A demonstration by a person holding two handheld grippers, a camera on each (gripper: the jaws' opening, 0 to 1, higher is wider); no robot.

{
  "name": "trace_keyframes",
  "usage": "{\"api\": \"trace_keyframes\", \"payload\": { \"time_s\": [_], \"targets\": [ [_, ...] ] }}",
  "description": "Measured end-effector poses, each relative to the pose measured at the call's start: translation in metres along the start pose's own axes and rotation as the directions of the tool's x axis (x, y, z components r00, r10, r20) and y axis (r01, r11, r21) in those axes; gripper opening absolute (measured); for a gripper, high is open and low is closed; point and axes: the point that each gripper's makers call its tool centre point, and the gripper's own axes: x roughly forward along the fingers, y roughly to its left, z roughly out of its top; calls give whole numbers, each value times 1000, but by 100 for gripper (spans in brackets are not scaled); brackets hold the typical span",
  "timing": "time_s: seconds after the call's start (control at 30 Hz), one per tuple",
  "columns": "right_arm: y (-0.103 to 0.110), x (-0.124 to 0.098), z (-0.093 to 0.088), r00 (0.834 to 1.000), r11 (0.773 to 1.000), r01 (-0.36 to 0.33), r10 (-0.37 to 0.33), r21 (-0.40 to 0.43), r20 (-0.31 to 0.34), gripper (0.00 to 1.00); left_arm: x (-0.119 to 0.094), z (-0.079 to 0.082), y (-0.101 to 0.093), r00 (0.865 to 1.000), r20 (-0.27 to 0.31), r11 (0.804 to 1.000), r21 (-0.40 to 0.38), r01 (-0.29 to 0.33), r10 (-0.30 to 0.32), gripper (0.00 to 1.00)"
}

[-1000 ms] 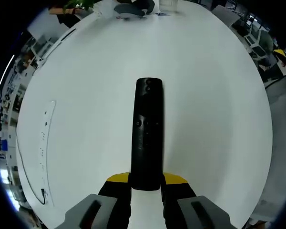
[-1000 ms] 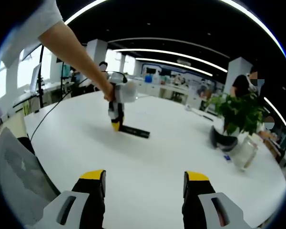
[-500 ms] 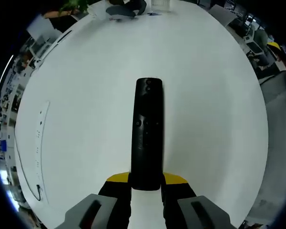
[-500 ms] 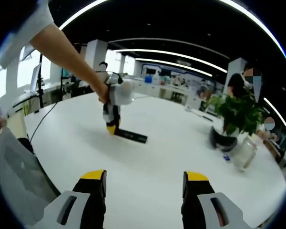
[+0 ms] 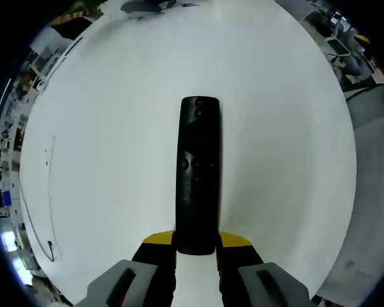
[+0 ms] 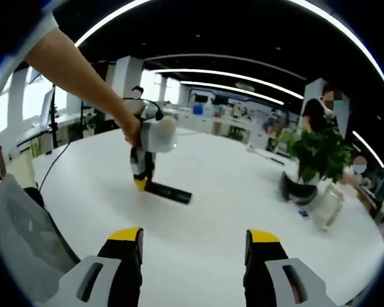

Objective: Press the specified remote control buttons in sequence, fully releasing each button before pressing the next.

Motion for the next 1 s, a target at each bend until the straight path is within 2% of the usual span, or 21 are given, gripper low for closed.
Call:
{"api": "trace_keyframes", "payload": {
  "time_s": [0.3,0.57,0.7,0.9,1.0],
  "targets": [
    [1,-1,1,1000,1000,0,0,25,4,63,-1,-8,-19,1000,13,999,-40,-1,1,23],
    [1,0,-3,1000,1000,6,-5,29,-17,62,-2,-13,-38,1000,5,1000,-29,-2,2,23],
    [-6,0,-4,999,999,44,-43,22,-24,63,-4,-16,-47,1000,24,999,-51,1,0,23],
    [-17,-2,-5,995,993,97,-95,65,-28,62,-4,-20,-64,1000,23,999,-45,-1,2,23],
    [-25,-2,-10,989,988,141,-138,64,-54,62,-5,-23,-71,1000,26,999,-49,-2,4,23]
  ]
}}
